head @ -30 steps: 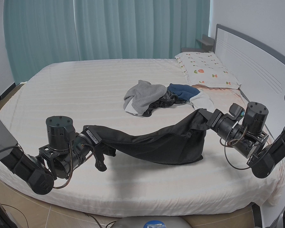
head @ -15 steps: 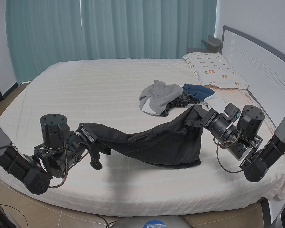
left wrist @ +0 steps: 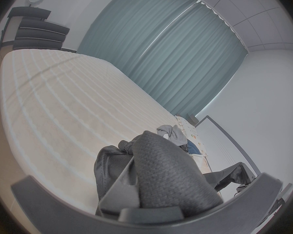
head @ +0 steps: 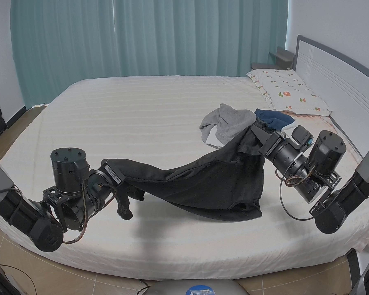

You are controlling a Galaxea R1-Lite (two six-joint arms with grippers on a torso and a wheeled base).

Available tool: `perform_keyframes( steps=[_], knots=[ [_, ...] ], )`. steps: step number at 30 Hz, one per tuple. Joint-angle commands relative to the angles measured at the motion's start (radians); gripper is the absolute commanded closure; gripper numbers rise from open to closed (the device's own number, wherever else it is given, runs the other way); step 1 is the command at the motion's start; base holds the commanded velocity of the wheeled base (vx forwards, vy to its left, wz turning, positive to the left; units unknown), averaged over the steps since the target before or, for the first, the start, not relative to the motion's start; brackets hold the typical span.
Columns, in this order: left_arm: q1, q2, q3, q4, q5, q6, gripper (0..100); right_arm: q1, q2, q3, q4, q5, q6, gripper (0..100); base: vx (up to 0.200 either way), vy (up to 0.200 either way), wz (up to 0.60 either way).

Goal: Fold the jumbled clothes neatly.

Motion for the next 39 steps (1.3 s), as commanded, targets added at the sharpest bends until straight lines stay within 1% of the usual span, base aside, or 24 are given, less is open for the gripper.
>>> perform_keyframes(
  steps=[1,7,17,24,31,35,37,39],
  knots=[
    [0.000,0.000,0.001,0.000,0.000,0.000,100,0.012,-0.001,-0.009,0.000,0.001,-0.006,100,0.000,0.200,0.00],
    [0.000,0.003,0.001,0.000,0.000,0.000,100,0.015,0.002,-0.026,0.000,0.001,-0.038,100,0.000,0.200,0.00],
    [0.001,0.000,0.001,0.000,0.000,0.000,100,0.015,0.006,-0.030,0.007,0.002,-0.040,100,0.000,0.200,0.00],
    [0.000,0.009,0.001,0.000,0.000,-0.002,100,0.010,0.006,-0.036,0.014,0.010,-0.041,100,0.000,0.000,0.00],
    [-0.003,0.004,0.012,0.000,-0.001,-0.004,100,0.004,-0.004,-0.018,0.020,0.010,-0.067,100,0.000,0.000,0.00],
    [-0.013,-0.008,0.032,0.000,-0.001,-0.002,100,0.004,-0.049,0.048,0.019,0.007,-0.072,100,0.000,0.000,0.00],
    [-0.023,-0.024,0.040,0.007,-0.001,-0.002,100,0.009,-0.081,0.086,0.019,0.007,-0.073,100,-0.200,0.000,0.00],
    [-0.023,-0.025,0.041,0.007,-0.001,-0.002,100,0.009,-0.084,0.089,0.019,0.007,-0.073,100,-0.200,0.000,0.00]
  ],
)
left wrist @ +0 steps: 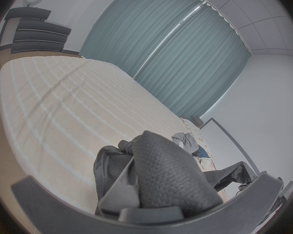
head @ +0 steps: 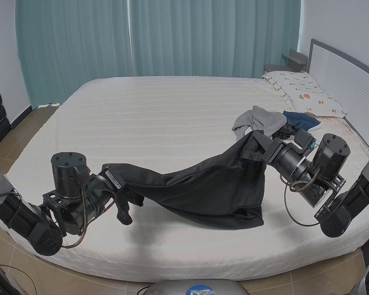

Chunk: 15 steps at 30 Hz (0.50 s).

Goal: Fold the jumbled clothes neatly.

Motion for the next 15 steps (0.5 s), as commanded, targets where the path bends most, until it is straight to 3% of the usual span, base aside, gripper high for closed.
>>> perform_keyframes(
  steps=[1,10,15],
  knots=[
    [-0.028,-0.046,0.020,0.009,0.001,0.010,100,0.010,-0.098,0.076,-0.001,0.000,-0.001,100,-0.200,0.000,0.00],
    [-0.051,-0.135,0.086,0.030,0.001,0.011,100,0.055,-0.344,0.171,0.025,-0.006,-0.033,100,-0.200,0.000,0.00],
    [-0.052,-0.263,0.072,0.118,0.001,0.037,100,0.067,-0.574,0.087,0.167,-0.006,-0.110,100,0.000,0.000,0.00]
  ],
)
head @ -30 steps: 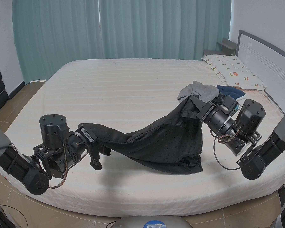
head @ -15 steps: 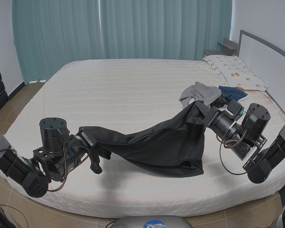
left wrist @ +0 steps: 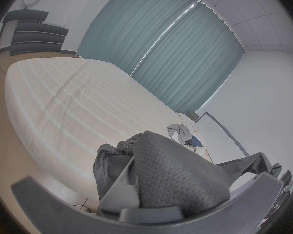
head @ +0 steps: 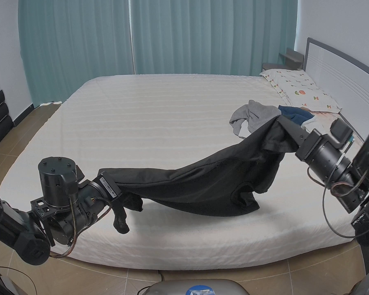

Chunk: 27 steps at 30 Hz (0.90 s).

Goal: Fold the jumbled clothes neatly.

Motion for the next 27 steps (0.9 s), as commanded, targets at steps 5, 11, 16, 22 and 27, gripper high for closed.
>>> perform_keyframes(
  steps=[5,11,16,22,27],
  knots=[
    [-0.006,-0.257,-0.066,0.181,-0.003,0.022,100,0.017,-0.395,-0.207,0.319,0.000,-0.064,100,0.000,0.000,0.00],
    [-0.019,-0.332,-0.216,0.448,-0.006,0.010,100,-0.023,-0.437,-0.546,0.629,0.017,-0.062,100,0.000,0.000,0.00],
    [-0.020,-0.314,-0.257,0.534,-0.006,-0.036,100,-0.103,-0.336,-0.730,0.775,0.069,-0.053,100,0.000,0.000,0.00],
    [0.003,-0.213,-0.305,0.548,-0.009,-0.073,100,-0.141,-0.158,-0.853,0.805,0.063,-0.053,100,0.000,0.000,0.00],
    [0.006,-0.061,-0.394,0.588,-0.023,-0.146,100,-0.149,0.056,-0.913,0.775,0.051,-0.053,100,0.040,0.000,0.00]
  ],
)
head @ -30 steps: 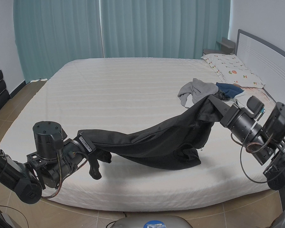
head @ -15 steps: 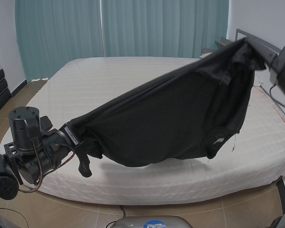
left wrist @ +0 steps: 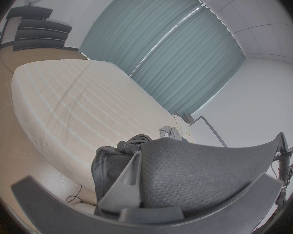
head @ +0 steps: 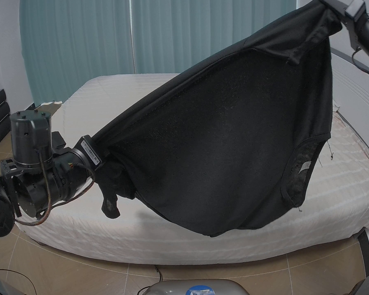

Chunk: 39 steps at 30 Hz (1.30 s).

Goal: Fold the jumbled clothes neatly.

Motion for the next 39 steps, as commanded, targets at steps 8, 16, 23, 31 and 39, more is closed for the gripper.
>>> perform_keyframes(
  steps=[8,16,23,31,39],
  knots=[
    [0.065,0.375,-0.230,0.083,-0.128,-0.118,100,-0.037,0.547,-0.211,-0.184,-0.026,-0.009,100,0.200,0.000,0.00],
    [0.142,0.581,-0.365,0.086,-0.198,-0.138,100,-0.047,0.772,-0.378,-0.227,-0.043,-0.004,100,0.200,0.000,0.00],
    [0.159,0.797,-0.472,0.083,-0.198,-0.136,100,-0.039,0.967,-0.451,-0.260,-0.081,-0.010,100,0.200,0.000,0.00],
    [0.162,0.949,-0.630,0.083,-0.186,-0.188,100,-0.031,1.129,-0.541,-0.285,-0.133,-0.013,100,0.000,0.000,0.00],
    [0.179,1.019,-0.710,0.084,-0.188,-0.263,0,-0.036,1.251,-0.583,-0.282,-0.137,-0.013,0,0.000,0.000,0.00]
  ],
)
